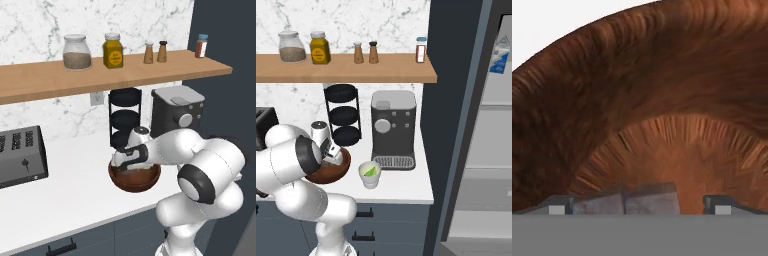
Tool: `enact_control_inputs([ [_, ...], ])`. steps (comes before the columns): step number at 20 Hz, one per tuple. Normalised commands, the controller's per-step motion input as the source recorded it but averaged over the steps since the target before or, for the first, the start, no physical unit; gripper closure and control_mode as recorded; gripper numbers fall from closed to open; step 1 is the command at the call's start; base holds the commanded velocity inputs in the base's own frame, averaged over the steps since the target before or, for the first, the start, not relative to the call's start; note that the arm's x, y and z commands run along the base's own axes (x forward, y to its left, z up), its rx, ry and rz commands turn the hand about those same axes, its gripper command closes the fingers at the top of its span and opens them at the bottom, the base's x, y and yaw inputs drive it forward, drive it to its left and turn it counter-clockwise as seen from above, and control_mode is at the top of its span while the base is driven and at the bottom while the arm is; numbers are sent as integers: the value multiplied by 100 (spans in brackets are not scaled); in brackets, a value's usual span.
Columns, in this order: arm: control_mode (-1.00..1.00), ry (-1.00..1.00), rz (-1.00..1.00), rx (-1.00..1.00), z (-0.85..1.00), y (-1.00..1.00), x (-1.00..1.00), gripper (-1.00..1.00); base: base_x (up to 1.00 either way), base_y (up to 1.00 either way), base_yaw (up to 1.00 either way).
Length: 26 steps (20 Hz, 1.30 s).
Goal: Grab a lemon wedge from the fridge and one ice cube from the ice bowl, and put them in the glass of lemonade.
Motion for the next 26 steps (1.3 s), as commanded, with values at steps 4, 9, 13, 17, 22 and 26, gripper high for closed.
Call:
enact_control_inputs([
  [4, -100, -3, -2, 5, 4, -10, -49, -100, 0, 0, 0],
  [9, -100, -10, -9, 0, 7, 0, 11, -100, 0, 0, 0],
  [13, -100, -3, -10, 0, 34, 0, 21, -100, 0, 0, 0],
  [17, -100, 1, -9, 0, 11, 0, 43, -100, 0, 0, 0],
  [22, -100, 11, -11, 0, -13, 2, 48, -100, 0, 0, 0],
  [26, -100, 25, -8, 0, -46, 0, 4, -100, 0, 0, 0],
])
